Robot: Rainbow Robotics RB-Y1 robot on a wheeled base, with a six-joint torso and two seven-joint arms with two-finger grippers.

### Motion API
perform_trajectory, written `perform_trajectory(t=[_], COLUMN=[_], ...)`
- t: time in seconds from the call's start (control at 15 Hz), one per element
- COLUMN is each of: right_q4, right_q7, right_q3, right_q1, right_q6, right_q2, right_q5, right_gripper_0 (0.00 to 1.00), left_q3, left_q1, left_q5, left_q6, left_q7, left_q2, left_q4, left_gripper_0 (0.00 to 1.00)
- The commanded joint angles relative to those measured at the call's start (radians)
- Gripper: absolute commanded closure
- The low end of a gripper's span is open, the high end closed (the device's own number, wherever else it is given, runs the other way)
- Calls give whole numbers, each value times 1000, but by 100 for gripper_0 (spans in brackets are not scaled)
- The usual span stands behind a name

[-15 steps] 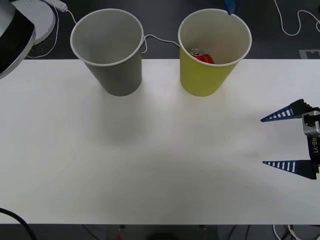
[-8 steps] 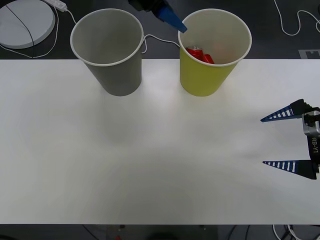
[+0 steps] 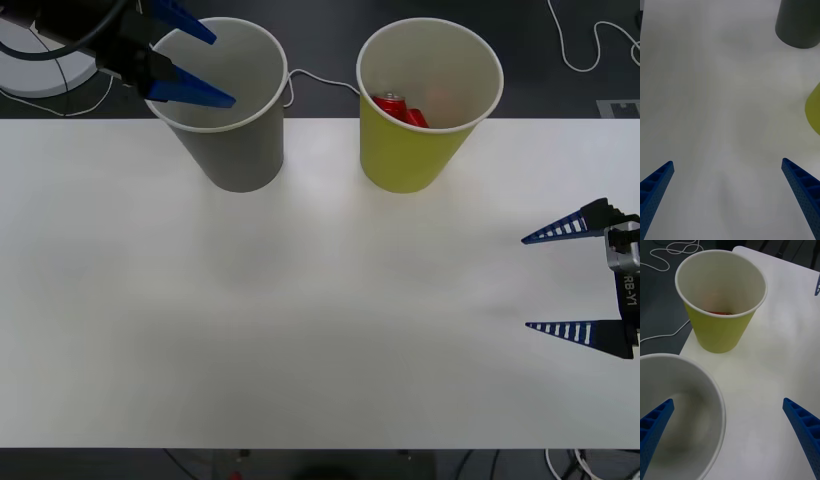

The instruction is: Put the can into the green bin and the plastic bottle into the gray bin

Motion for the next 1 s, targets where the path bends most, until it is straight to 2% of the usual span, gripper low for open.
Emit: perform_trajectory(t=[0.07,0.53,0.8,1.0], right_q4=[0,0,0,0], right_q7=[0,0,0,0], right_q3=[0,0,0,0], right_q1=[0,0,0,0], right_q6=[0,0,0,0], right_q2=[0,0,0,0], right_q5=[0,0,0,0], right_gripper_0=[0,0,0,0], left_q3=[112,223,250,261], left_q1=[114,320,418,528], left_q5=[18,95,142,171], left_q6=[0,0,0,0], left_q7=[-144,-423,-531,-569], left_q2=[20,86,108,112], left_q4=[-3,-4,-20,-113], left_gripper_0=[0,0,0,0])
